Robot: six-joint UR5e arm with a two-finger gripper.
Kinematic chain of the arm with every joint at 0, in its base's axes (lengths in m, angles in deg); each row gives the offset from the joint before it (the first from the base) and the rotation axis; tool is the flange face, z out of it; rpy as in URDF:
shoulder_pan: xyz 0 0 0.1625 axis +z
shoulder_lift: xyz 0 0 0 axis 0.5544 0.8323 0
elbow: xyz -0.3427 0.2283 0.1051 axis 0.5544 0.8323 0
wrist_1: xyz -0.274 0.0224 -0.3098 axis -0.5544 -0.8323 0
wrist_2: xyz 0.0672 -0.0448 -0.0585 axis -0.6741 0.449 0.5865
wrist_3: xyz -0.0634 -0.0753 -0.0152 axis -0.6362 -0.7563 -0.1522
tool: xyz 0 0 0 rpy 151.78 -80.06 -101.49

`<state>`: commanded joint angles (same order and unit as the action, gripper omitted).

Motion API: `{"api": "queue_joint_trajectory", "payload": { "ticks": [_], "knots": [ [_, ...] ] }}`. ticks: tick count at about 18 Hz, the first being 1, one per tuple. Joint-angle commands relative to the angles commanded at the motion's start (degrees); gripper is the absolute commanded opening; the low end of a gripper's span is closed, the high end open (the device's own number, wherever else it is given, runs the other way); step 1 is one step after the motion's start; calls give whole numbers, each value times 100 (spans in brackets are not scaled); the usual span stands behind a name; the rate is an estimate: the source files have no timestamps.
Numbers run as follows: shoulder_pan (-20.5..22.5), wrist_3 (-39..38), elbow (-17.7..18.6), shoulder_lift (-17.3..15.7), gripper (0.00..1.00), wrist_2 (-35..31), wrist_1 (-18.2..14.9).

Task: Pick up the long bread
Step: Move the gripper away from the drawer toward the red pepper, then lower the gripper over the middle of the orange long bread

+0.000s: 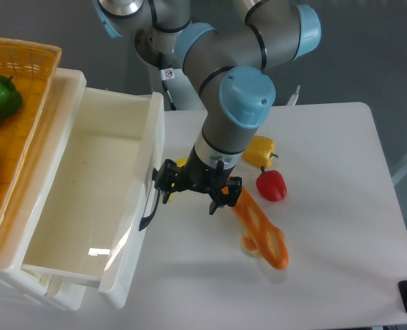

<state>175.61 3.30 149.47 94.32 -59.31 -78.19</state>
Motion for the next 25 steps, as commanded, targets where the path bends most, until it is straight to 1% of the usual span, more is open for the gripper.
{"api": "queue_joint_trajectory", "payload": {
  "ticks": [1, 3, 8, 11, 13, 16, 19, 20, 21, 22, 23, 24, 25],
  "knots": [
    [44, 106, 0, -18, 100, -17, 9],
    [202, 404, 9, -175, 100, -140, -26],
    [501, 607, 9, -132, 100, -254, 52],
    [571, 1195, 17, -114, 100, -1017, 70],
    [676, 1398, 35, -106, 100, -1107, 88],
    [835, 1425, 35, -62, 100, -1107, 97],
    [844, 1408, 70, -9, 100, -1125, 114],
    [844, 1399, 140, 8, 100, -1160, 149],
    [844, 1390, 271, 9, 100, -1186, 254],
    [853, 1407, 412, -9, 100, -1256, 429],
    [861, 1399, 509, -9, 100, -1344, 674],
    [862, 1399, 571, 17, 100, -1371, 859],
    [862, 1390, 606, 52, 100, -1380, 940]
  ]
}}
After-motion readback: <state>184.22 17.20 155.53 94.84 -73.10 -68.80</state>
